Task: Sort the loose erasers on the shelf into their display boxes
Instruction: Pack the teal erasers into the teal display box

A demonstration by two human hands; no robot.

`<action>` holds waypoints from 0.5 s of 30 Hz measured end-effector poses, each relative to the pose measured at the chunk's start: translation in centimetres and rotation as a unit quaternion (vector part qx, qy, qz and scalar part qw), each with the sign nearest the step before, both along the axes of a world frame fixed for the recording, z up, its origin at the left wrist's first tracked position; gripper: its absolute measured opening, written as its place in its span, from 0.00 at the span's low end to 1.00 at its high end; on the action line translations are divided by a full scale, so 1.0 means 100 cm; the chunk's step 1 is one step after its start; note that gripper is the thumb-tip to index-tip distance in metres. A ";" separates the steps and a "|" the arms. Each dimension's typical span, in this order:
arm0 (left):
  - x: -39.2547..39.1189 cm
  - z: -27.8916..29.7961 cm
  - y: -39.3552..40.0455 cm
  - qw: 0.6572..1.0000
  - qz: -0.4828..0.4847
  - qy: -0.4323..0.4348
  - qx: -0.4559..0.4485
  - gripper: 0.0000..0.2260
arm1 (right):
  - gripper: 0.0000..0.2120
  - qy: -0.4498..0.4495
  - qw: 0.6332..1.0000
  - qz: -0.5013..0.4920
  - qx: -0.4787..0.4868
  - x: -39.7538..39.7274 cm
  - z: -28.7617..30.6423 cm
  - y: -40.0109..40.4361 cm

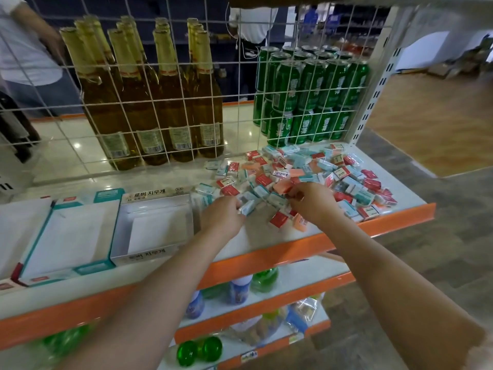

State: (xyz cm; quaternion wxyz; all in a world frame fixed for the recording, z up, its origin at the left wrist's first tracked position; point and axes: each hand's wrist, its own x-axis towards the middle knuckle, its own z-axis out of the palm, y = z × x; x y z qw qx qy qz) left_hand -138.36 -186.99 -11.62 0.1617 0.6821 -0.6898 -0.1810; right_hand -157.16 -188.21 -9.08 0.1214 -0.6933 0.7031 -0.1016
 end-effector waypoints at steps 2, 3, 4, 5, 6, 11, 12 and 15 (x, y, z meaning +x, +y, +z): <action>0.001 0.002 -0.001 1.000 0.015 0.027 -0.004 0.11 | 0.12 0.006 1.000 0.008 0.006 0.001 -0.001 -0.002; 0.001 0.005 -0.002 0.999 0.023 0.048 -0.007 0.09 | 0.12 0.012 1.000 0.015 0.010 0.002 -0.001 -0.003; 0.001 0.007 -0.002 0.997 0.031 0.072 -0.012 0.08 | 0.12 0.019 0.999 0.024 0.018 0.003 -0.002 -0.004; 0.002 0.010 -0.002 0.994 0.038 0.096 -0.018 0.05 | 0.12 0.024 0.999 0.031 0.030 0.006 -0.002 -0.005; 0.002 0.013 -0.002 0.992 0.044 0.117 -0.023 0.03 | 0.11 0.025 0.998 0.035 0.046 0.009 -0.002 -0.006; 0.010 0.021 0.000 0.983 0.052 0.174 -0.029 0.07 | 0.07 -0.001 0.997 -0.017 0.075 0.024 -0.007 -0.013; 0.012 0.021 0.000 0.980 0.055 0.190 -0.030 0.07 | 0.06 -0.004 0.997 -0.018 0.072 0.025 -0.007 -0.014; 0.017 0.019 0.002 0.970 0.064 0.234 -0.028 0.05 | 0.06 -0.002 0.999 -0.011 0.038 0.024 -0.003 -0.012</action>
